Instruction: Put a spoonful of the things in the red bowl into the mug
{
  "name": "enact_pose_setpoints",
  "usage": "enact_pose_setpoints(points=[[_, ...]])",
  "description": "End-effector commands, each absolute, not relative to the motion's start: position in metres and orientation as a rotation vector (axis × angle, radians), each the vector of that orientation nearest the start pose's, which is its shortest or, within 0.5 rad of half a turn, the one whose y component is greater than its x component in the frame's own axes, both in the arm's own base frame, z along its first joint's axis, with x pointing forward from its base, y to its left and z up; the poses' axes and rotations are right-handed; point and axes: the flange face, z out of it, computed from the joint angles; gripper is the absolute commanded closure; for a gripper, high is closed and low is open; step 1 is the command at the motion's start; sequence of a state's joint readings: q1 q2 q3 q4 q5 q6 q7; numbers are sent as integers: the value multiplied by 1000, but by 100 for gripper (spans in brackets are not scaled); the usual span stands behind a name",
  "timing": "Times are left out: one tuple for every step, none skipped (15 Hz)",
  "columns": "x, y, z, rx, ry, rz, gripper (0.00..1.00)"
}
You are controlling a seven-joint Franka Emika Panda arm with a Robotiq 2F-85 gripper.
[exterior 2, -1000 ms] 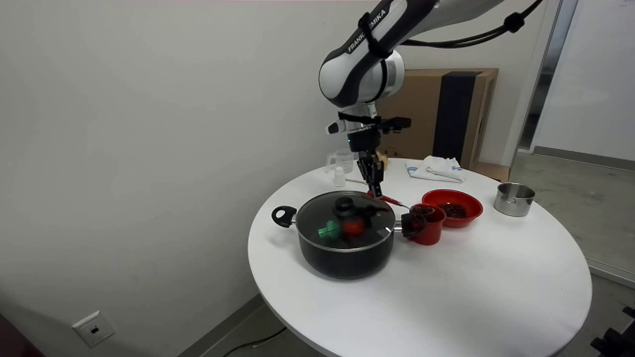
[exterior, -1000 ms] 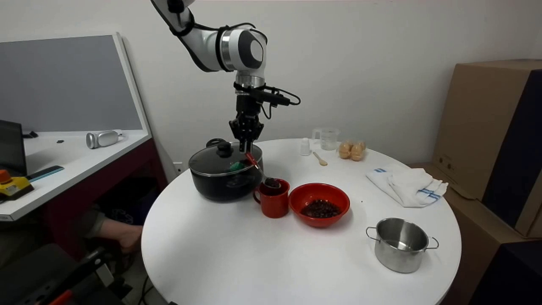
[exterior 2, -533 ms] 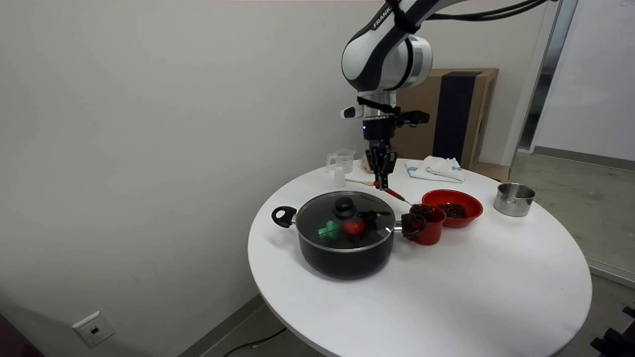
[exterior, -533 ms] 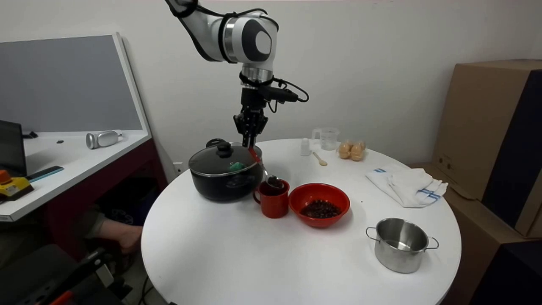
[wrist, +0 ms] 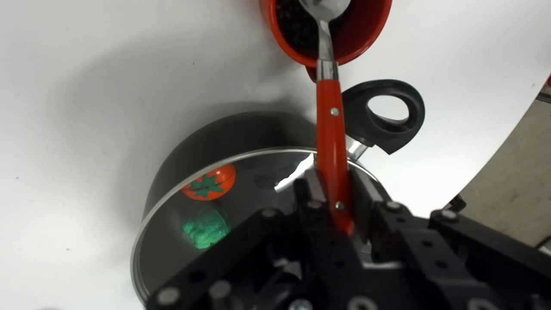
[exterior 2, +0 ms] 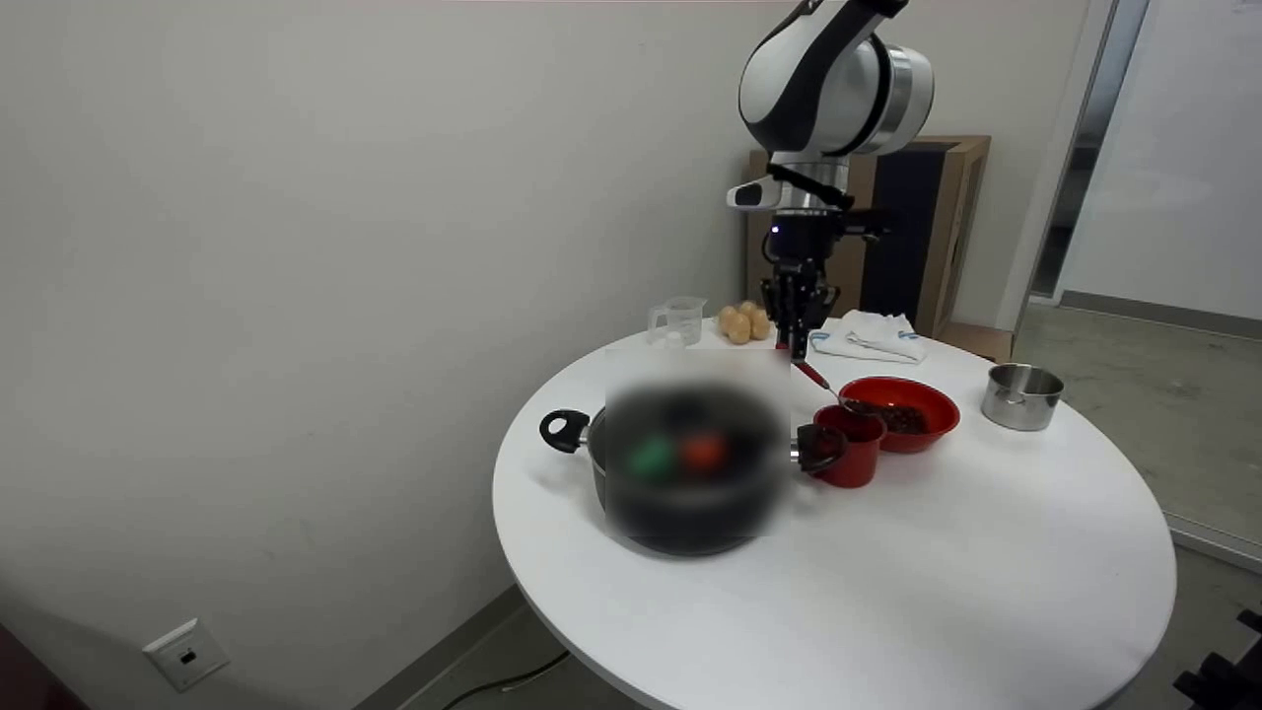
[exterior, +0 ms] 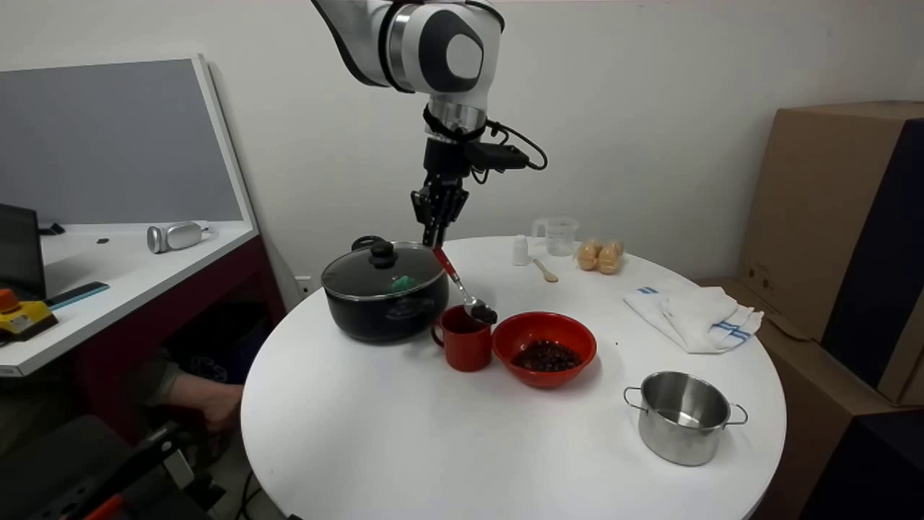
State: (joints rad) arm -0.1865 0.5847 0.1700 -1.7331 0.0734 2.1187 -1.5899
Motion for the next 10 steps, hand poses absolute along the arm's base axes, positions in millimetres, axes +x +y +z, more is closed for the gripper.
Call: enact_pose_setpoints(points=[[627,-12,246,-2036,-2032,-13,91],[625,-10,246,-2020,-2042,-11,91],[622,-3,244,-2004,-2056,-6,91],[620,2,243,-1989,-2070,-2,91],[617,8,241,-1975,-2082,6,91],[616,14,239,-1963,-2093,14,91],[615,21,236,-1947,-2104,23,91],[614,28,233,-1936,-2110,31,91],[614,34,231,-1926,-2116,38,91],[615,40,230,-1916,-2125,40,91]])
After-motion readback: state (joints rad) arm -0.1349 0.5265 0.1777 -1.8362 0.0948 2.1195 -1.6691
